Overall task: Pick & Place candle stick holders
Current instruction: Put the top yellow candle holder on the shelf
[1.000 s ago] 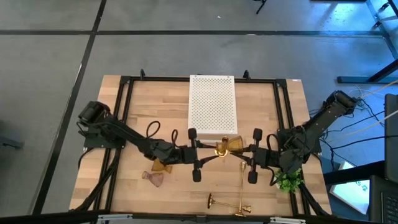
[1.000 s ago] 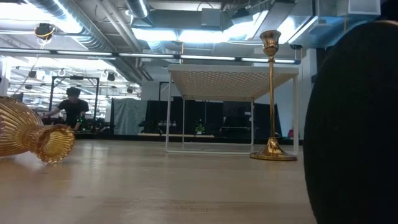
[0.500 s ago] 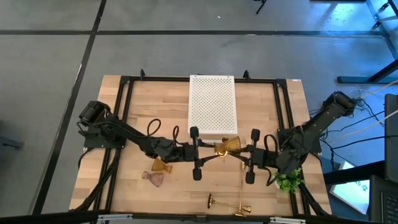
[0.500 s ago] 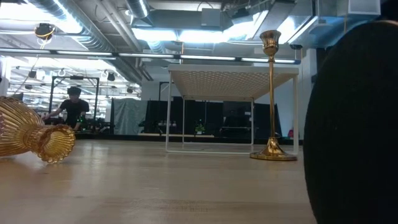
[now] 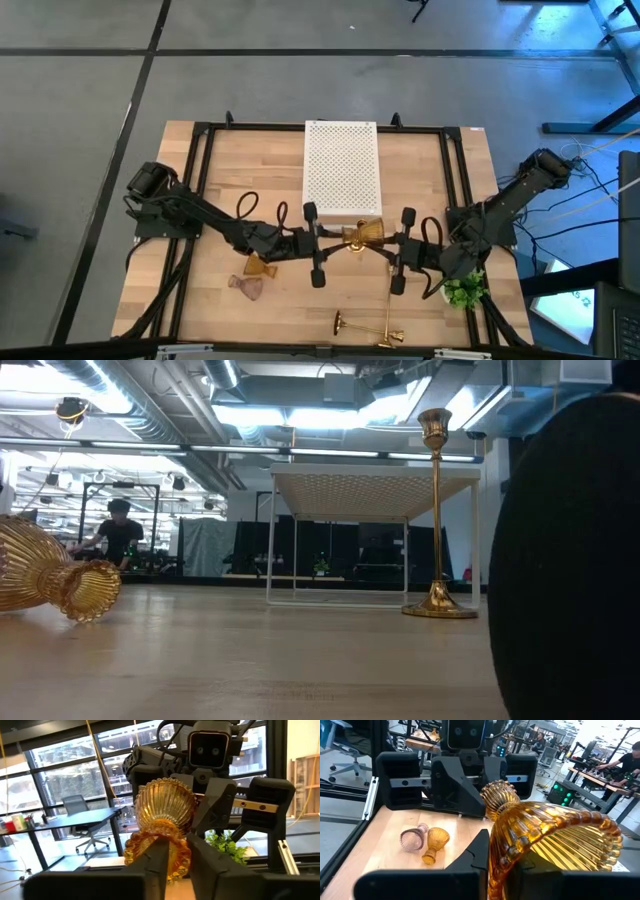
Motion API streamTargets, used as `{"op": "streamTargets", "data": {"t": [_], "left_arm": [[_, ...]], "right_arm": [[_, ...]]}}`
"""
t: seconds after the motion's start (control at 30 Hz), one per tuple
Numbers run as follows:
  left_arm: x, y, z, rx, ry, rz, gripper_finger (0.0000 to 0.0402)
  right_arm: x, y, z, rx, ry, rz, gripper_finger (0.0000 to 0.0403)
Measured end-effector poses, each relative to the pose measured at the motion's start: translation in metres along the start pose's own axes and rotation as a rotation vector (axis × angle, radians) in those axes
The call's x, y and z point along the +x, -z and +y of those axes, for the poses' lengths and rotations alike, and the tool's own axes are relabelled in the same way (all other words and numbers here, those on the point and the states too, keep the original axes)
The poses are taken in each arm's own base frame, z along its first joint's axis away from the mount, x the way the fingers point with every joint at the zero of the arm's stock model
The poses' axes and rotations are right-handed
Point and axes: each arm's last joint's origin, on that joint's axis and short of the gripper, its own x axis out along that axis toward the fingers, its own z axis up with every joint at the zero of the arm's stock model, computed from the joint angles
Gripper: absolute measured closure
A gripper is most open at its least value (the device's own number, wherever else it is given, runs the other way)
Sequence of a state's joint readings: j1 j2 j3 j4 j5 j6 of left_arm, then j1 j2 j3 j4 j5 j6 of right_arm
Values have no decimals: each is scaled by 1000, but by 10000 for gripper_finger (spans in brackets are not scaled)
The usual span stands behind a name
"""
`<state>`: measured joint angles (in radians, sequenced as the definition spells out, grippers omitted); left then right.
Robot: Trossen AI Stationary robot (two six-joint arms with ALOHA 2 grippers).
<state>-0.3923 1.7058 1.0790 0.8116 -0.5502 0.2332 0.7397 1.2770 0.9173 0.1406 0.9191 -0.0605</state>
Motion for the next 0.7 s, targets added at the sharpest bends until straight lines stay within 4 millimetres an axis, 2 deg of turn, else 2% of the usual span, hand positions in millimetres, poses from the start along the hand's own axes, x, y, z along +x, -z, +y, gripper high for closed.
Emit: {"op": "streamTargets", "data": {"t": [0.07,0.2,0.5,0.6,0.7], "left_arm": [[0,0,1,-8,0,-1,372],[0,0,1,-12,-1,0,372],[-2,0,2,13,-12,47,378],[-9,-9,3,22,-60,73,378],[-15,-16,2,30,-66,87,378]], "right_arm": [[0,0,0,0,11,1,381],[0,0,0,-3,10,3,366],[-7,0,7,-57,-52,-6,184],[-11,-1,9,-61,-64,-16,146],[-14,-3,10,-72,-70,-11,128]]}}
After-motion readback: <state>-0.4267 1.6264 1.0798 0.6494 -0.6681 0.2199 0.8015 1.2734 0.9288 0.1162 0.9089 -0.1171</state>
